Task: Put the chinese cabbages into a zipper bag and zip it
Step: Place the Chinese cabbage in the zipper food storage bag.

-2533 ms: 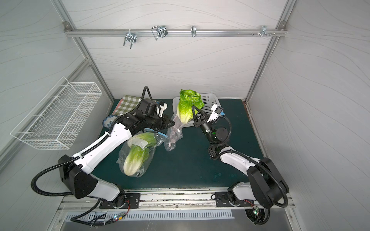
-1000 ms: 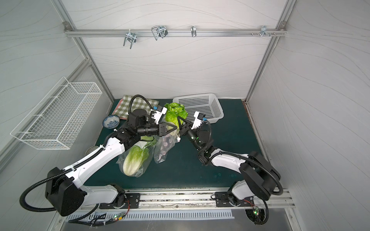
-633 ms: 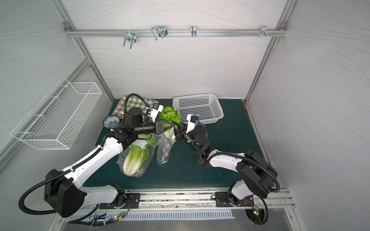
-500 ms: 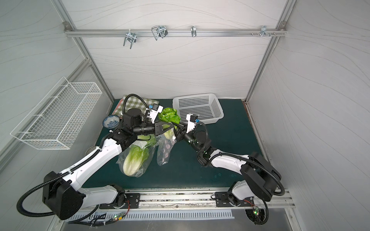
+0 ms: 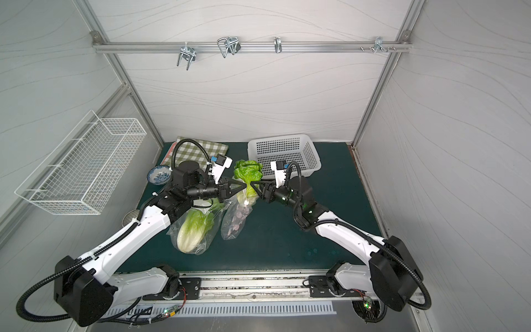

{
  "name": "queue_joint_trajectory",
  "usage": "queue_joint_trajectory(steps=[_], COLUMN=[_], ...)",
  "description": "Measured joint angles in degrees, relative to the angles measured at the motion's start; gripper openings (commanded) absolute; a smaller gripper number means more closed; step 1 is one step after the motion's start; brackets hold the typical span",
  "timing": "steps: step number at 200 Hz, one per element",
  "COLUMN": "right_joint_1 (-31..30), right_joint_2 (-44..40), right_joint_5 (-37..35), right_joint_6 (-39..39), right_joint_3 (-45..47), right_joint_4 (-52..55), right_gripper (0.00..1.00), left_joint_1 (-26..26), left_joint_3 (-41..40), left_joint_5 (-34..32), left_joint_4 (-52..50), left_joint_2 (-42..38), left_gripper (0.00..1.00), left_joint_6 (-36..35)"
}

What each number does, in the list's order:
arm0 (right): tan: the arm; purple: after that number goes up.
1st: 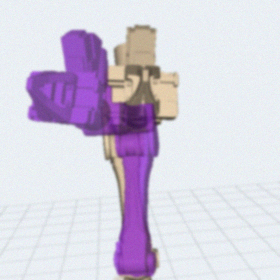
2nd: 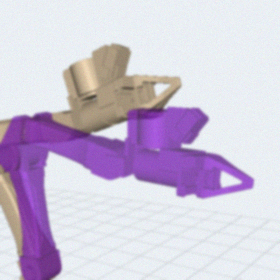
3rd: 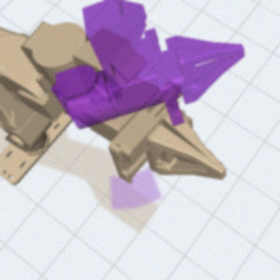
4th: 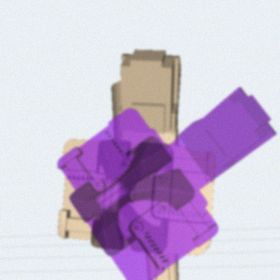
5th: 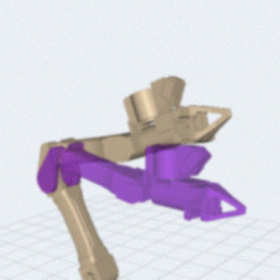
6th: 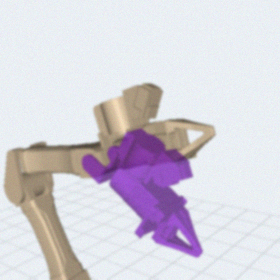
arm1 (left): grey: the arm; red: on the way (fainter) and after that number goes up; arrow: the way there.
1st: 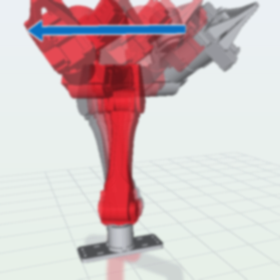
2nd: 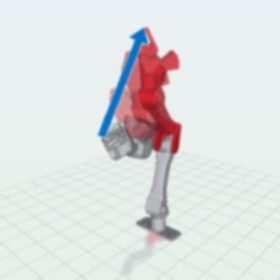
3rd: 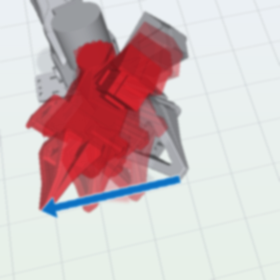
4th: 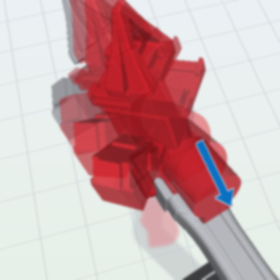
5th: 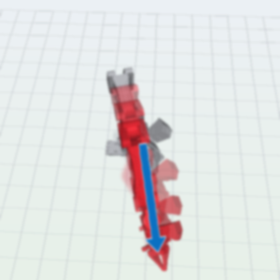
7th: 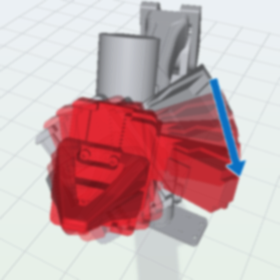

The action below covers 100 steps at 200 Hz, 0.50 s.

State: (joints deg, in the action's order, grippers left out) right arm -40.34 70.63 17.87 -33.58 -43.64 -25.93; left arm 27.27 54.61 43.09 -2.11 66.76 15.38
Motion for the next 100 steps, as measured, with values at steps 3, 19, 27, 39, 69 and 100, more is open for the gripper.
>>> queue_joint_trajectory(steps=[3, 19, 27, 39, 69, 100], right_joint_1=[0.26, 1.42, 1.95, 2.78, 4.02, 4.94], right_joint_2=[0.00, 0.00, 0.00, 0.00, -0.02, -0.02], right_joint_5=[0.50, 2.91, 4.00, 5.46, 8.11, 10.03], right_joint_6=[0.00, -0.07, -0.13, -0.76, -2.25, -4.09], right_joint_3=[-0.66, -3.63, -4.66, -5.35, -6.40, -7.76], right_joint_4=[1.20, 6.56, 8.70, 10.97, 16.33, 19.26], right_gripper=[0.48, 0.49, 0.49, 0.50, 0.52, 0.53], left_joint_1=[-0.02, -0.02, -0.09, -0.13, -0.17, -0.24], left_joint_3=[-0.26, -2.03, -2.89, -4.02, -6.95, -8.92], left_joint_5=[0.00, -0.02, -0.13, -0.28, -0.68, -1.42], left_joint_4=[0.13, 1.11, 1.79, 2.93, 6.69, 8.17], left_joint_2=[-0.24, -1.81, -2.45, -3.15, -4.72, -6.27], left_gripper=[0.00, 0.00, 0.00, 0.00, 0.00, 0.00], left_joint_6=[-0.13, -0.22, -0.17, 0.02, 1.42, 2.01])
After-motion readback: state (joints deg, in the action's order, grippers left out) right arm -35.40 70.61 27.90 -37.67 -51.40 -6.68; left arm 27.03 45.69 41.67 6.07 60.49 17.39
